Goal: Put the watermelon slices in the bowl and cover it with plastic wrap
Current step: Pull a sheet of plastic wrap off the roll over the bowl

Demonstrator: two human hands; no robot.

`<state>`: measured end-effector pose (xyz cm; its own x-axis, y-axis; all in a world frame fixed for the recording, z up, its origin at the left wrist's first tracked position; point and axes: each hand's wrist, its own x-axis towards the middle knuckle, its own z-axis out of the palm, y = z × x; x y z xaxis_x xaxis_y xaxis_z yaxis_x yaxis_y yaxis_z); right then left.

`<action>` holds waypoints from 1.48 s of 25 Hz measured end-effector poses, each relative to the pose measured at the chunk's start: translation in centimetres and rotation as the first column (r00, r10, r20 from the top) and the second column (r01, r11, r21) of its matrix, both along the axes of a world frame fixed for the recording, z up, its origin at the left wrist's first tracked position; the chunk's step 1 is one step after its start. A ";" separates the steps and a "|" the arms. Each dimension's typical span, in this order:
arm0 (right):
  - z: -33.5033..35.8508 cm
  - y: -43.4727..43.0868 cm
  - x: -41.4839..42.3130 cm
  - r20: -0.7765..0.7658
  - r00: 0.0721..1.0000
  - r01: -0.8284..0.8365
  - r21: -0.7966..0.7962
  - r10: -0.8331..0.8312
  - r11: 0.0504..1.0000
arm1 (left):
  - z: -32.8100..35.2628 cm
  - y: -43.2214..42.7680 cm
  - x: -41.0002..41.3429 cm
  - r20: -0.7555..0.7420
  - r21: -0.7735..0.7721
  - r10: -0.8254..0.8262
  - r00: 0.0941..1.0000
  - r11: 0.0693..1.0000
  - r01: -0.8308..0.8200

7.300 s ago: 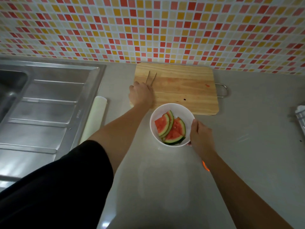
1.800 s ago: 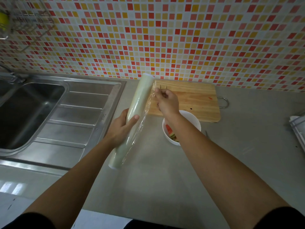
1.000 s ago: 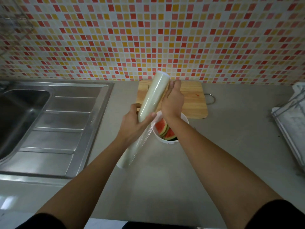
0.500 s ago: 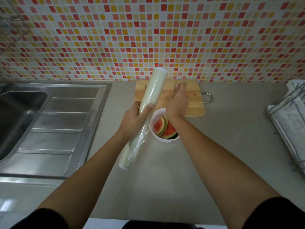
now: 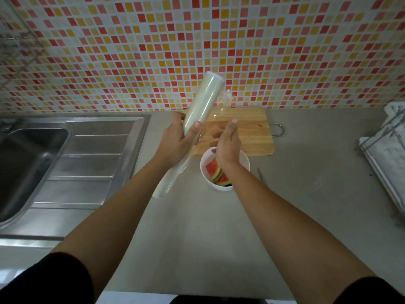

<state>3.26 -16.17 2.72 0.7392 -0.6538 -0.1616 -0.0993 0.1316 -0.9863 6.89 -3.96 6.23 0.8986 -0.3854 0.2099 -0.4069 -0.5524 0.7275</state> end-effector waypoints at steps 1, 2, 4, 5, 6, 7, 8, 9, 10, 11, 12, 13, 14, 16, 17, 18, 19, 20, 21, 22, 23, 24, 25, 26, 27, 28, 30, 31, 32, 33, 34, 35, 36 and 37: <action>-0.4 0.8 -0.3 -0.032 0.999 -0.030 -0.003 0.030 1.000 | 0.4 0.0 0.3 0.009 -0.009 0.002 1.000 1.000 -0.002; -0.9 1.6 -0.6 -0.053 0.997 -0.063 -0.024 0.061 0.998 | 0.7 0.0 0.6 0.024 -0.014 0.009 1.000 1.000 -0.009; -2.3 3.4 -1.2 -0.058 0.989 -0.141 -0.113 0.135 0.984 | 1.4 0.1 1.0 0.092 0.004 0.043 0.995 0.999 -0.044; -2.8 4.1 -1.5 -0.055 0.982 -0.185 -0.157 0.178 0.970 | 1.8 0.2 1.2 0.122 0.022 0.058 0.991 0.998 -0.061; -3.3 4.6 -1.7 -0.047 0.973 -0.229 -0.176 0.224 0.957 | 2.1 0.2 1.5 0.129 0.027 0.062 0.990 0.997 -0.066; -3.6 4.9 -1.8 -0.035 0.962 -0.272 -0.174 0.271 0.946 | 2.4 0.3 1.8 0.115 0.018 0.056 0.992 0.998 -0.058; -3.7 5.1 -1.9 -0.026 0.949 -0.312 -0.170 0.313 0.935 | 2.6 0.4 2.1 0.093 0.001 0.045 0.995 0.999 -0.046; -3.7 5.2 -1.9 -0.021 0.938 -0.345 -0.173 0.347 0.922 | 2.8 0.4 2.3 0.074 -0.016 0.037 0.997 0.999 -0.036; -3.6 5.3 -1.8 -0.021 0.929 -0.366 -0.180 0.369 0.913 | 2.9 0.5 2.5 0.063 -0.030 0.033 0.997 0.999 -0.032; -3.4 5.4 -1.6 -0.027 0.923 -0.381 -0.184 0.383 0.906 | 2.9 0.5 2.6 0.061 -0.038 0.031 0.998 0.999 -0.028; -3.4 5.5 -1.5 -0.042 0.917 -0.396 -0.190 0.396 0.898 | 2.8 0.6 2.7 0.063 -0.042 0.028 0.998 0.999 -0.026; -3.4 5.6 -1.4 -0.060 0.912 -0.410 -0.195 0.407 0.891 | 2.8 0.5 2.7 0.070 -0.046 0.027 0.997 0.999 -0.024; -3.4 5.8 -1.3 -0.072 0.911 -0.411 -0.195 0.405 0.890 | 2.7 0.5 2.7 0.078 -0.053 0.026 0.997 0.998 -0.022; -3.6 6.1 -1.2 -0.065 0.925 -0.381 -0.177 0.375 0.908 | 2.7 0.4 2.9 0.080 -0.076 0.022 0.997 0.997 -0.016; -3.6 6.2 -1.2 -0.058 0.929 -0.370 -0.174 0.366 0.912 | 2.7 0.4 3.0 0.077 -0.081 0.022 0.997 0.997 -0.015; -3.6 6.3 -1.2 -0.056 0.927 -0.374 -0.184 0.370 0.909 | 2.7 0.4 3.1 0.074 -0.077 0.021 0.997 0.997 -0.015; -3.5 6.2 -1.3 -0.059 0.921 -0.388 -0.202 0.384 0.899 | 2.6 0.3 3.2 0.075 -0.069 0.022 0.997 0.998 -0.016; -3.4 6.2 -1.4 -0.066 0.913 -0.408 -0.222 0.403 0.886 | 2.4 0.3 3.2 0.077 -0.062 0.024 0.997 0.998 -0.019; -3.3 6.2 -1.4 -0.075 0.904 -0.427 -0.240 0.422 0.872 | 2.3 0.4 3.3 0.078 -0.059 0.028 0.997 0.998 -0.023; -3.3 6.1 -1.5 -0.088 0.896 -0.443 -0.258 0.436 0.858 | 2.2 0.4 3.4 0.077 -0.061 0.033 0.997 0.998 -0.028; -3.4 6.0 -1.6 -0.105 0.890 -0.454 -0.275 0.443 0.848 | 2.1 0.4 3.6 0.074 -0.066 0.040 0.996 0.997 -0.035; -3.6 6.0 -1.9 -0.124 0.889 -0.456 -0.289 0.440 0.841 | 2.2 0.5 3.8 0.074 -0.071 0.048 0.996 0.997 -0.043; -3.9 5.9 -2.1 -0.140 0.892 -0.452 -0.297 0.430 0.841 | 2.3 0.6 4.1 0.075 -0.079 0.058 0.995 0.996 -0.052; -4.2 5.9 -2.4 -0.153 0.895 -0.447 -0.296 0.420 0.844 | 2.5 0.6 4.3 0.075 -0.091 0.067 0.995 0.994 -0.060; -4.4 5.8 -2.7 -0.159 0.896 -0.444 -0.288 0.415 0.848 | 2.7 0.7 4.5 0.073 -0.102 0.075 0.995 0.992 -0.067; -4.6 5.9 -2.9 -0.156 0.896 -0.444 -0.272 0.416 0.854 | 2.9 0.7 4.6 0.072 -0.110 0.081 0.994 0.991 -0.073; -4.3 6.4 -3.0 -0.126 0.907 -0.419 -0.221 0.401 0.880 | 3.0 0.6 4.6 0.069 -0.119 0.088 0.994 0.990 -0.080; -4.0 6.7 -2.8 -0.100 0.923 -0.384 -0.190 0.372 0.903 | 2.9 0.5 4.4 0.064 -0.127 0.091 0.994 0.989 -0.082; -3.7 7.0 -2.5 -0.068 0.942 -0.334 -0.161 0.328 0.929 | 2.8 0.4 4.3 0.055 -0.137 0.097 0.994 0.987 -0.088; -3.4 7.1 -2.3 -0.035 0.960 -0.280 -0.141 0.277 0.950 | 2.7 0.3 4.1 0.044 -0.151 0.105 0.993 0.984 -0.098; -3.2 7.3 -2.1 -0.009 0.972 -0.234 -0.135 0.235 0.963 | 2.5 0.2 3.9 0.035 -0.167 0.116 0.993 0.980 -0.108; -3.2 7.3 -2.0 0.005 0.977 -0.208 -0.140 0.211 0.968 | 2.5 0.1 3.7 0.031 -0.181 0.127 0.991 0.976 -0.119; -3.1 7.2 -2.0 0.009 0.979 -0.201 -0.151 0.205 0.968 | 2.4 0.1 3.6 0.031 -0.195 0.137 0.990 0.972 -0.129; -3.0 7.1 -2.0 0.004 0.977 -0.208 -0.164 0.211 0.964 | 2.3 0.1 3.6 0.032 -0.209 0.147 0.989 0.968 -0.137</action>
<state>1.25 -9.12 -0.33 0.8645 -0.5002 -0.0492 -0.0862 -0.0510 -0.9950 10.46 -3.84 8.56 0.9281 -0.1989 0.3146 -0.3716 -0.4475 0.8134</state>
